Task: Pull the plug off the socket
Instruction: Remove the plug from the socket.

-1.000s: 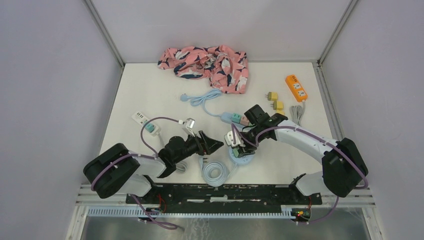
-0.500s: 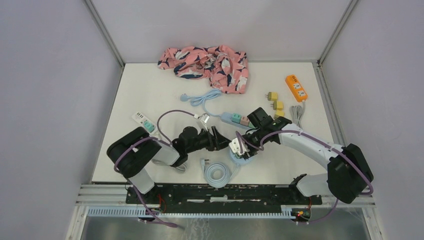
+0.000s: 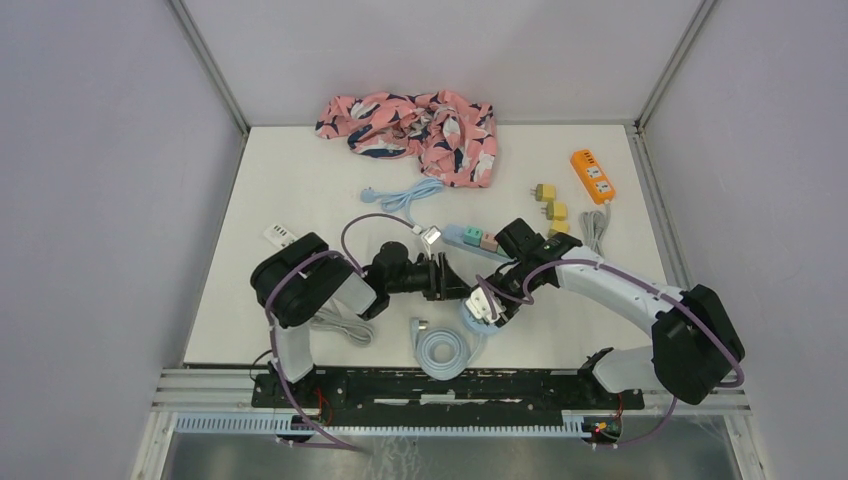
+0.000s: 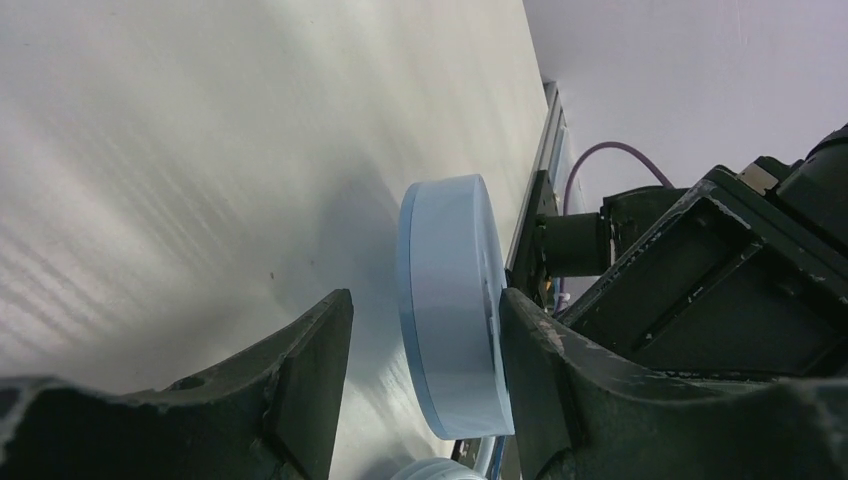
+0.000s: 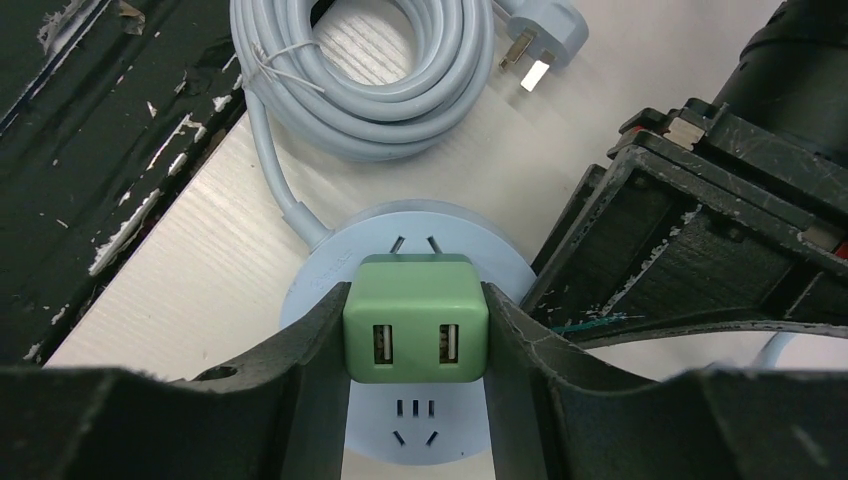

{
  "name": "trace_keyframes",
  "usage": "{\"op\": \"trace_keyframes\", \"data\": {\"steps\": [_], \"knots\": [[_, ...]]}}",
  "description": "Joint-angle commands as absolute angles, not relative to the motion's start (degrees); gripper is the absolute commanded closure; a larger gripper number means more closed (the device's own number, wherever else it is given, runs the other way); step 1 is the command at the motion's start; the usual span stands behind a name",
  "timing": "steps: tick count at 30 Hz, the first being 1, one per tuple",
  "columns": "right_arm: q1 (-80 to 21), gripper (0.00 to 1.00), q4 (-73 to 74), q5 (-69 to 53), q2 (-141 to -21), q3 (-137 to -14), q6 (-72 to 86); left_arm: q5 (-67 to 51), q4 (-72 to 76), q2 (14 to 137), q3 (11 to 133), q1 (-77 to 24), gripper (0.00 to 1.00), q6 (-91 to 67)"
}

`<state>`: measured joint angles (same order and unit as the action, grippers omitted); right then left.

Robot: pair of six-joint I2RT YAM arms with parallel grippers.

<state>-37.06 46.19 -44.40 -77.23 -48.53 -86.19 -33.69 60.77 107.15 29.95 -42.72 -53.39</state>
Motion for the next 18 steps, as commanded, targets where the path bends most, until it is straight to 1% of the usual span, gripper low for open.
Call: {"op": "trace_keyframes", "data": {"steps": [1,9,11,15,18], "knots": [[-37.3,1.00,49.0,-48.6,-77.6,-50.9,-89.0,-40.7,66.2,110.6,32.8,-42.5,0.38,-54.5],[-37.3,1.00,47.4,-47.2,-77.5,-50.8,-87.5,-43.5,66.5,112.3,35.0,-42.9,0.40,-55.1],[-37.3,1.00,46.8,-47.1,-77.4,-50.7,-87.2,-43.8,66.2,112.9,35.6,-43.2,0.41,-55.0],[-37.7,1.00,45.4,-46.3,-77.4,-50.6,-85.7,-44.2,69.1,114.2,35.9,-43.6,0.56,-56.9],[-37.8,1.00,44.3,-45.3,-77.2,-50.4,-84.8,-44.2,70.4,114.4,35.4,-43.6,0.73,-57.8]]}}
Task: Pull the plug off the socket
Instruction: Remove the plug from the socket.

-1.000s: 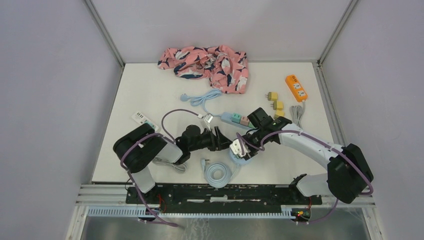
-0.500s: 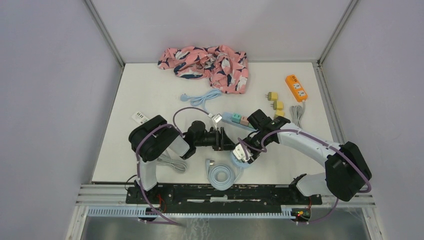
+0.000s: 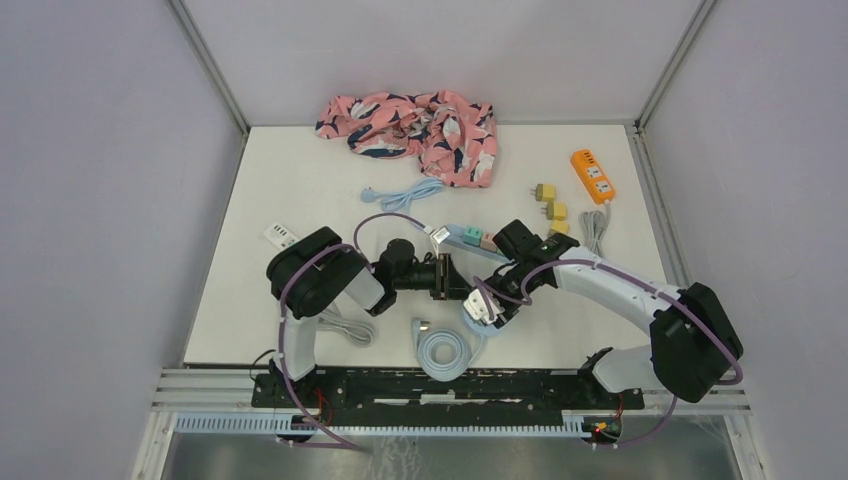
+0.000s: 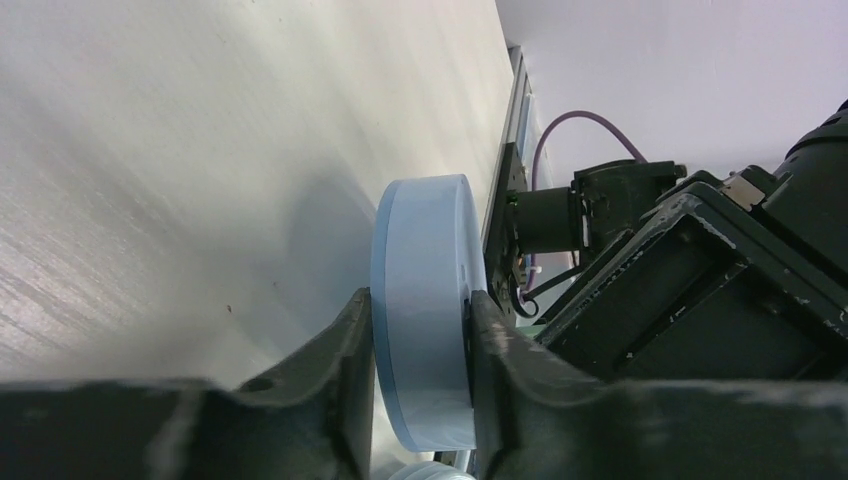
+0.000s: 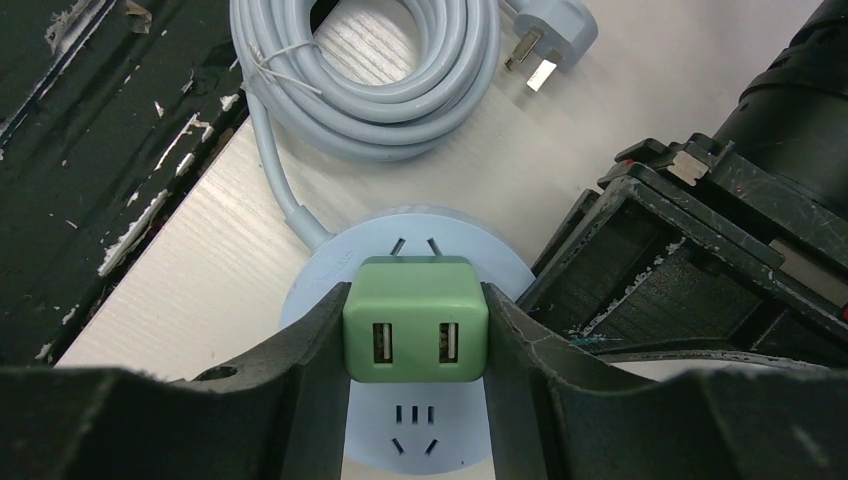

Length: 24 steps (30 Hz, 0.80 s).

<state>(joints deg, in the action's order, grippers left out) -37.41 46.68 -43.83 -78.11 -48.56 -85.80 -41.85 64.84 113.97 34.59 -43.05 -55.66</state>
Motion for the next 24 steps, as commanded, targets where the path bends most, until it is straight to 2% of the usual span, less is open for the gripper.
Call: {"op": "trace_keyframes", "data": {"steps": [1,2,3,9,10,11,14,18,19,21,24], "knots": [[-37.8,0.99,44.1,-45.0,-77.1,-50.4,-84.6,-44.1,70.5,114.3,35.2,-43.6,0.79,-57.7],[-37.8,0.96,43.9,-44.8,-76.9,-50.4,-84.5,-44.0,70.7,114.2,35.0,-43.6,0.88,-57.8],[-37.8,0.89,43.7,-44.6,-76.8,-50.2,-84.3,-43.7,71.0,114.1,34.7,-43.6,0.95,-57.8],[-37.8,0.32,46.2,-45.3,-75.1,-50.5,-83.4,-37.3,75.7,112.0,30.1,-42.3,0.97,-59.2],[-37.8,0.15,46.6,-46.0,-74.8,-51.0,-81.8,-35.7,77.1,111.4,28.9,-41.8,0.97,-59.4],[-37.7,0.02,47.5,-47.0,-74.6,-52.0,-79.7,-33.7,77.9,110.9,27.7,-41.4,0.97,-59.6],[-36.6,0.00,50.9,-51.5,-74.1,-55.2,-75.7,-27.8,78.8,108.6,24.7,-40.8,0.97,-59.5],[-33.9,0.00,48.1,-55.2,-73.8,-56.7,-64.0,-19.4,83.3,105.7,20.6,-40.9,0.97,-61.0],[-33.3,0.00,44.9,-55.4,-74.0,-56.9,-57.1,-16.7,84.5,105.1,19.2,-40.9,0.97,-61.5],[-31.8,0.01,34.1,-52.3,-74.9,-57.1,-30.2,-10.9,86.8,103.4,16.5,-41.5,0.97,-62.1],[-30.6,0.00,32.9,-52.7,-77.8,-59.6,-24.3,-0.7,89.3,101.3,13.1,-44.3,0.97,-62.9]]}}
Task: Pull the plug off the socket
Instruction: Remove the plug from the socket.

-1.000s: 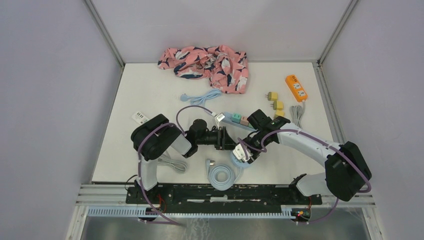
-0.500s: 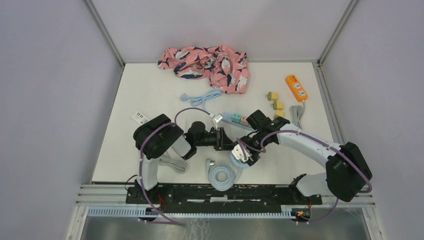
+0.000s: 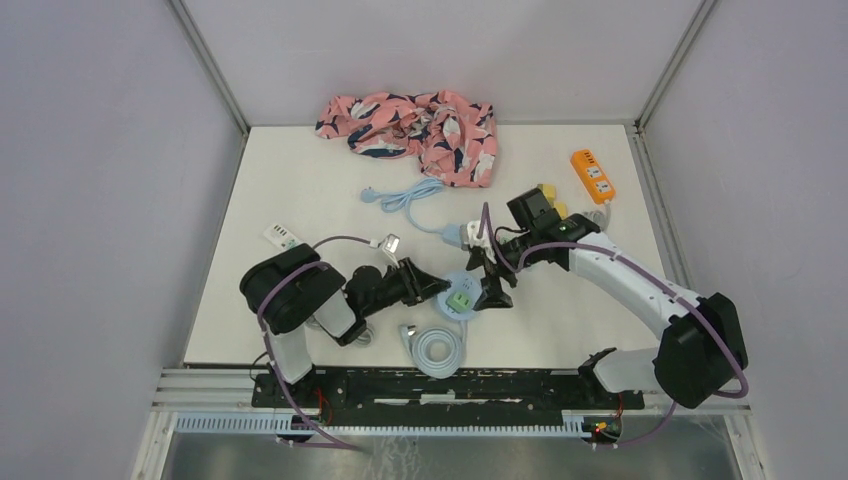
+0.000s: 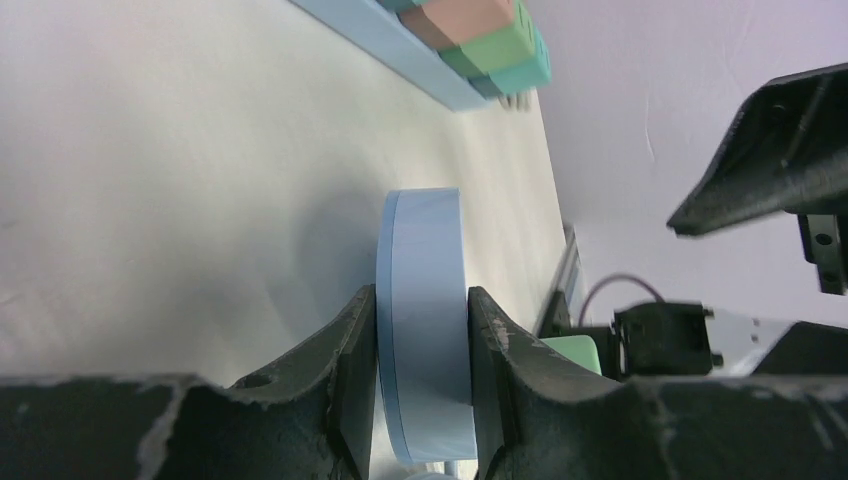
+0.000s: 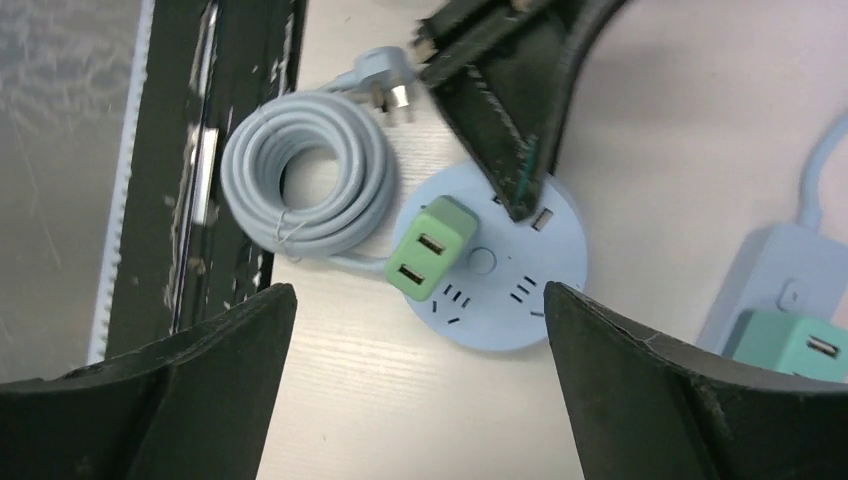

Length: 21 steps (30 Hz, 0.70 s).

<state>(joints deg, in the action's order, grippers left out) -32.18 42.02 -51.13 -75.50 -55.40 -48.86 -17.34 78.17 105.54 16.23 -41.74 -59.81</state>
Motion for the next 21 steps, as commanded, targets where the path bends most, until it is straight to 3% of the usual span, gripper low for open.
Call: {"op": "trace_keyframes", "data": {"steps": [1,7,10,21], "knots": [[-30.5,0.00,29.7,-50.7,-78.0,-58.3,-21.3,3.3,89.6,100.6,12.3,-46.0,0.97,-63.2],[-30.5,0.02,25.1,-41.9,-78.4,-55.9,-17.9,22.6,81.3,97.3,13.8,-56.7,0.97,-65.2],[-30.7,0.04,26.9,-41.2,-79.3,-56.0,-20.8,25.0,75.5,96.3,15.5,-58.3,0.97,-66.9],[-35.6,0.10,34.0,-42.5,-84.0,-58.9,-23.4,28.3,75.0,93.8,13.8,-58.4,0.97,-66.6]]}}
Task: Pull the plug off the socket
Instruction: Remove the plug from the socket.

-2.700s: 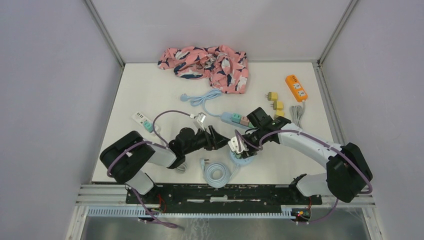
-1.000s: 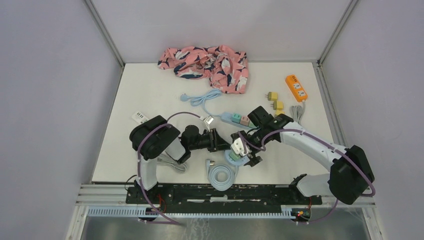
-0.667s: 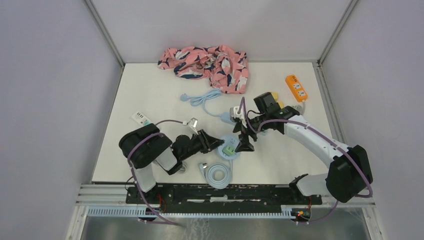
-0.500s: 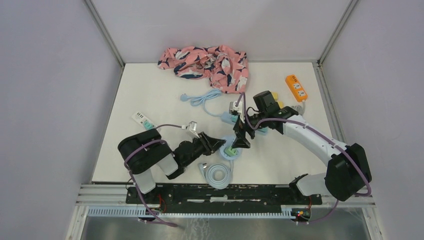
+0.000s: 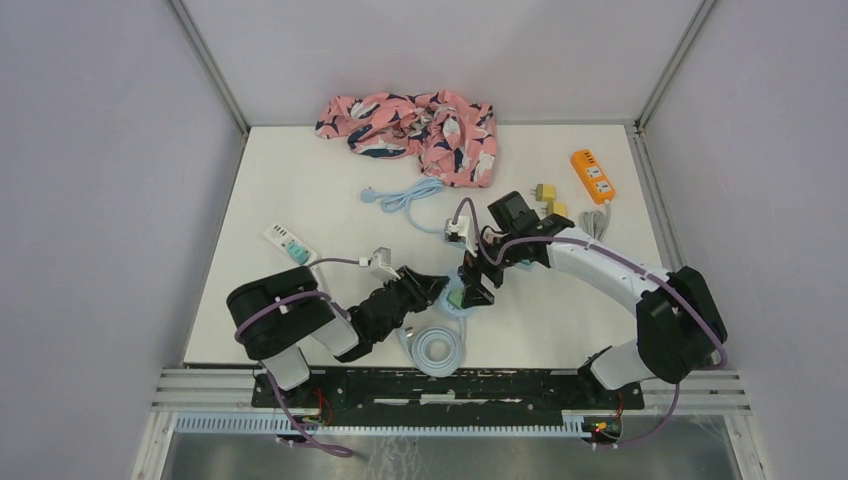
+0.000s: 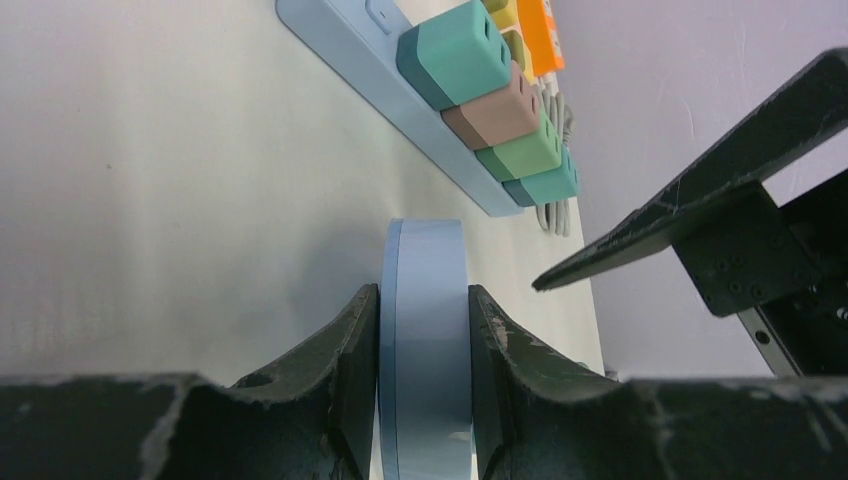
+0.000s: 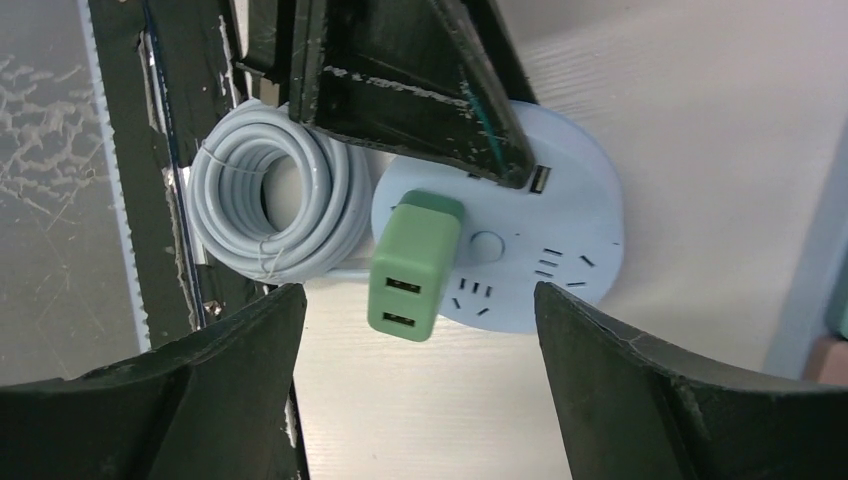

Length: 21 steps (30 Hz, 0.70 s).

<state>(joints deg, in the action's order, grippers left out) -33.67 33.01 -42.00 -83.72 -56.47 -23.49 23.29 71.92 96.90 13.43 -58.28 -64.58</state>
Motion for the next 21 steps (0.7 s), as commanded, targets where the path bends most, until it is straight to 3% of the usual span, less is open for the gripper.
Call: {"op": "trace_keyframes", "data": {"steps": [1,8,16,18,21], "knots": [[-36.0,0.11,33.2,-41.6,-84.4,-58.7,-22.5,28.3,74.6,93.6,14.1,-58.4,0.97,-66.4],[-37.4,0.32,30.0,-39.9,-86.3,-58.7,-18.0,28.6,74.6,93.1,14.4,-58.4,0.97,-65.2],[-37.9,0.76,31.5,-38.8,-87.1,-61.3,-17.7,26.7,75.3,92.6,14.8,-58.1,0.97,-63.4],[-37.9,0.85,32.8,-37.4,-86.4,-62.0,-19.8,23.4,75.6,92.6,14.6,-56.9,0.86,-63.4],[-37.5,0.92,35.5,-34.7,-85.0,-63.2,-24.9,16.6,77.4,92.6,13.6,-54.1,0.50,-63.0]]}}
